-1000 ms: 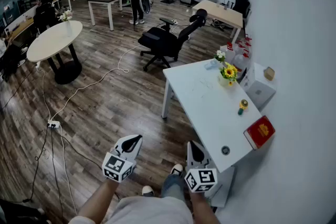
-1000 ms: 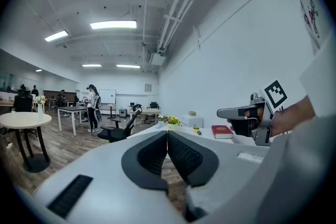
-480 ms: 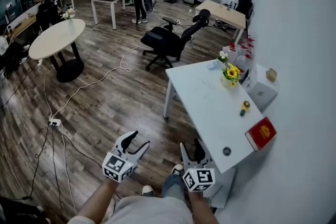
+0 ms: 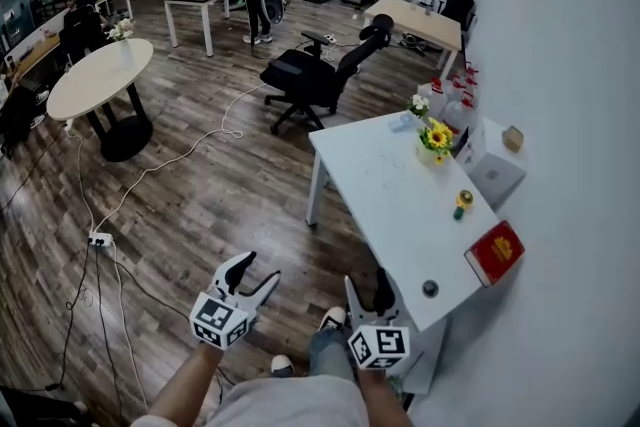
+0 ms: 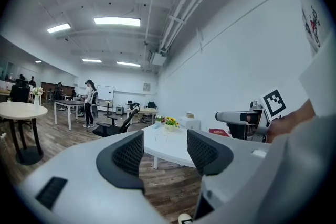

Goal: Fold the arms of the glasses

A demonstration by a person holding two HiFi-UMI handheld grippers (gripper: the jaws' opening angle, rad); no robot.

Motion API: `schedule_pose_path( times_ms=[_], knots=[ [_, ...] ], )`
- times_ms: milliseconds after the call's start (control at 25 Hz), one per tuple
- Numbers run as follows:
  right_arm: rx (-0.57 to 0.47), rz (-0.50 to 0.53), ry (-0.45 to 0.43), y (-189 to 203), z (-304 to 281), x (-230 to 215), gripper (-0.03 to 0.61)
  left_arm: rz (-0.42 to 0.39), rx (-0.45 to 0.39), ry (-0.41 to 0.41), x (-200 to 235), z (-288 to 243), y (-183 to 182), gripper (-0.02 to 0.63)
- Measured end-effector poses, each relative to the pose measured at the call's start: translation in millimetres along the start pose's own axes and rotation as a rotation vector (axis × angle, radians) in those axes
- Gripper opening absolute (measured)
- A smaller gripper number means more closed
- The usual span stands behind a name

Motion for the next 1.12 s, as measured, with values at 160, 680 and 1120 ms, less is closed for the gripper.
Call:
schedule_pose_path(
  times_ms=[160,680,1120],
  knots=[
    [-0.002,-0.013,0.029,-9,-9,-15,0.296,0.020,0.012,0.020,8,-28,3,0.242],
    [-0.005,-0.058,0.096,-46,-118,-106,0.290,0.026,0.009,0.109,56,-186,-9,0.241],
    [-0.010,-0.075,0.077,-101,-234,-208,0.282,0.017,0.030,0.107,97,-329,-35,0.241]
  ],
)
Point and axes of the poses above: the fingertips, and each gripper's own axes: z backward along the fingers, x to its left, y out of its underside, the point moved 9 cm from there along z, backward along the fingers, and after that the axes turned 14 degrees about -z, right-handed, at the moved point
